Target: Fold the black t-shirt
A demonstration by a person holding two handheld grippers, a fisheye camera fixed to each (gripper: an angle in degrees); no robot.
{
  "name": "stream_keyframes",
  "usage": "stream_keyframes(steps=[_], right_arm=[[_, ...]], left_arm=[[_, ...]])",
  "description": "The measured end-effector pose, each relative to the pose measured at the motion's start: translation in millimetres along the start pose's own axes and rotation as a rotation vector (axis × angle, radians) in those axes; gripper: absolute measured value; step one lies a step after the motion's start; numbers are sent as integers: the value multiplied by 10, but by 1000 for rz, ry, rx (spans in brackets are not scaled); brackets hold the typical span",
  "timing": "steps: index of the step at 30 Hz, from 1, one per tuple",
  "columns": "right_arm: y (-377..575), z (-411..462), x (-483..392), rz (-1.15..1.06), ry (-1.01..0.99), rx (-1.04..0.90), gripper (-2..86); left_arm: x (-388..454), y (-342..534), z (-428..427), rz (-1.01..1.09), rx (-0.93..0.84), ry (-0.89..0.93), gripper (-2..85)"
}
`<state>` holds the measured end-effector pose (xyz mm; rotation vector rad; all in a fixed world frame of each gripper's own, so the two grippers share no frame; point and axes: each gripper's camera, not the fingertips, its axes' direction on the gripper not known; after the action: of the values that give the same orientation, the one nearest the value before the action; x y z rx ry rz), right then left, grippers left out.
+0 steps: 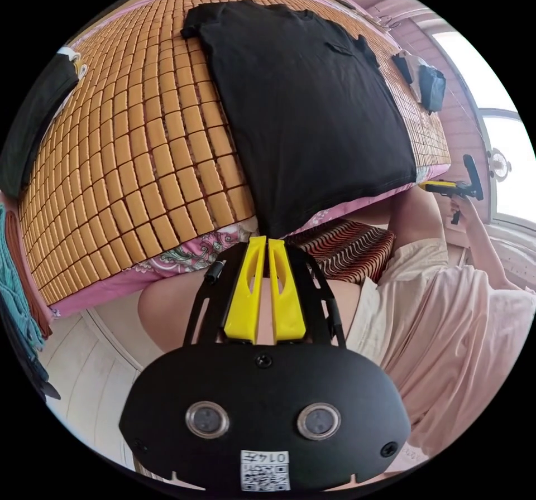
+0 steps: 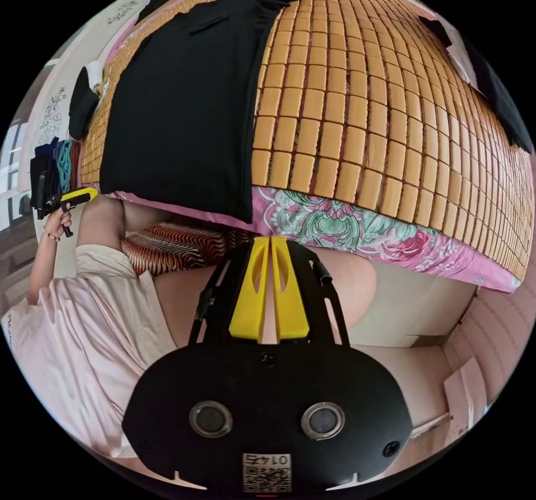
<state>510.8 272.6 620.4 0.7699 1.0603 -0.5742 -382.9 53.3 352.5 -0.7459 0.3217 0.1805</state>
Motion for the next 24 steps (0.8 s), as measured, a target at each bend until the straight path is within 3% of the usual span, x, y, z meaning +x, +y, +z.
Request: stream_keyframes(steps=[4,10,16,24], right_arm=[[162,13,-70,8,-60,143,57],[171,513,-227,13,-44,87,44],[416,630,-320,-21,-40,73,4],[822,786,-88,27,-37,49,-1]], left_arm=[[45,39,-43,16,20,-40,28],[134,-95,74,14,40,-34,66],[255,-238,349,65,-75,-117,-1],[75,-105,116,95,-77,-98,-10]])
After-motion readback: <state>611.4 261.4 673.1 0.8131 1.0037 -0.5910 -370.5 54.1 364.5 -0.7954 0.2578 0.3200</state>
